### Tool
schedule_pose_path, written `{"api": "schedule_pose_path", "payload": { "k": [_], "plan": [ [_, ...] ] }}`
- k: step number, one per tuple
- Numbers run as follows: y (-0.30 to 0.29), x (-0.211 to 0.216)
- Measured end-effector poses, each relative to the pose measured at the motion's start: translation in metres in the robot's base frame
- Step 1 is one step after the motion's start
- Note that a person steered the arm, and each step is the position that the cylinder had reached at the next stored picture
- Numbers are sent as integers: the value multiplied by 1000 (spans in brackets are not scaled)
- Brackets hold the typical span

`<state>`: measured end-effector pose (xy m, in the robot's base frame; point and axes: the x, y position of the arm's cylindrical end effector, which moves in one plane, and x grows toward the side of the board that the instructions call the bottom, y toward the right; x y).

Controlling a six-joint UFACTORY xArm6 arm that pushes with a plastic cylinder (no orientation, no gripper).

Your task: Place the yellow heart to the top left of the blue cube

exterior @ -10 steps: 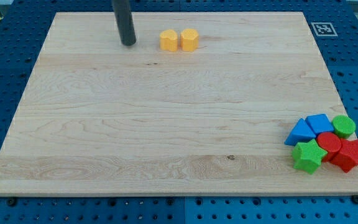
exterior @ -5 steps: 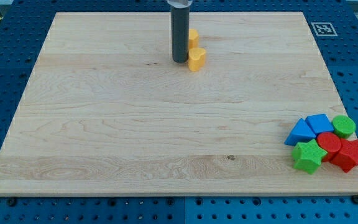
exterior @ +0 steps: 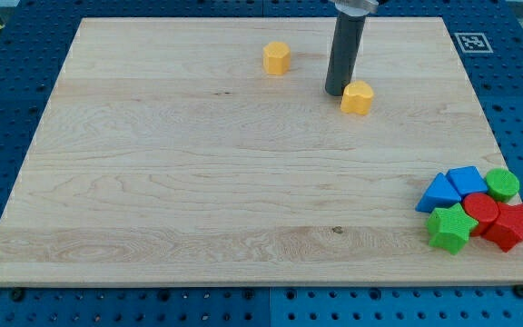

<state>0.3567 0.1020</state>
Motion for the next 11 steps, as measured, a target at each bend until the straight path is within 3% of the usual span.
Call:
{"api": "schedule_pose_path", "payload": {
  "k": [2, 3, 6, 10, 11],
  "plan": [
    [51, 8],
    [64, 34],
    [26, 56],
    [71, 115],
    [72, 109]
  ]
}}
